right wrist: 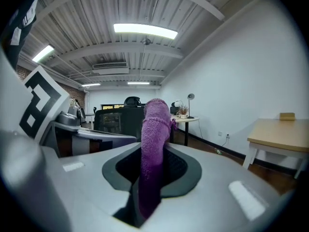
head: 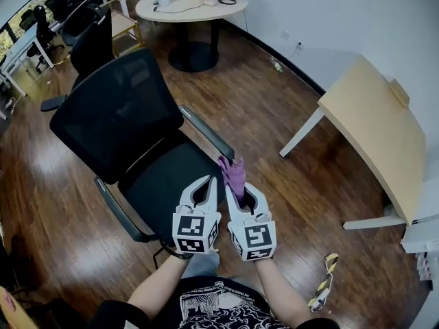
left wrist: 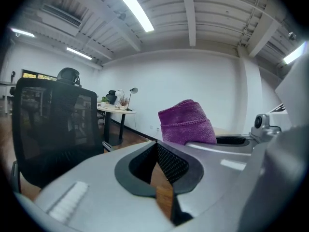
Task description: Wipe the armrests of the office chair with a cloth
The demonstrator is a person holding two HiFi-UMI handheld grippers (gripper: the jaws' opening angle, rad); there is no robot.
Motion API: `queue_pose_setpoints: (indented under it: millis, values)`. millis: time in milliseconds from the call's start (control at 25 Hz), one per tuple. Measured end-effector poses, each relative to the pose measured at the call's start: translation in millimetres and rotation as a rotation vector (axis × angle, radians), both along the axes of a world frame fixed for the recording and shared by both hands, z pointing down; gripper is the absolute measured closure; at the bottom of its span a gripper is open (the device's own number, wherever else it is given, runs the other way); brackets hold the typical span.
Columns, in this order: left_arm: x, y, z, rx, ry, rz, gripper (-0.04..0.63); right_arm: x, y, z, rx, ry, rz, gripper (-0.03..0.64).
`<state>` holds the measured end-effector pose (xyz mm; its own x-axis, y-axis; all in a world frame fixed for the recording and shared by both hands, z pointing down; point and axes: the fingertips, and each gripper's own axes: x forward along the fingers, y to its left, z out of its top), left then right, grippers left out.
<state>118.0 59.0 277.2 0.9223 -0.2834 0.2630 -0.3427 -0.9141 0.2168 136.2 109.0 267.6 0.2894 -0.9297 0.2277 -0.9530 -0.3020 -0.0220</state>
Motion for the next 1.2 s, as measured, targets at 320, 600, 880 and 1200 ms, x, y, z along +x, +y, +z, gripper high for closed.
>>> queue_pose_setpoints:
  millis: [320, 600, 880, 1200]
  values:
    - [8.8, -57.9, -2.9, -0.005, 0.014, -0.114, 0.592, 13.7, -63.8, 3.8, -0.02, 0.014, -0.126, 0.541]
    - [17.0, -106.7, 4.9, -0.004, 0.022, -0.251, 0.592, 34.6, -116.9, 13.4, -0.027, 0.022, -0.261, 0.541]
    - [39.0, -157.8, 15.1, -0.011, 0.018, -0.436, 0.592, 73.4, -175.1, 23.8, -0.044, 0.032, -0.425, 0.541]
    - [81.2, -217.2, 44.2, -0.047, -0.015, -0.601, 0.592, 116.3, -251.4, 56.3, -0.092, 0.052, -0.629, 0.541]
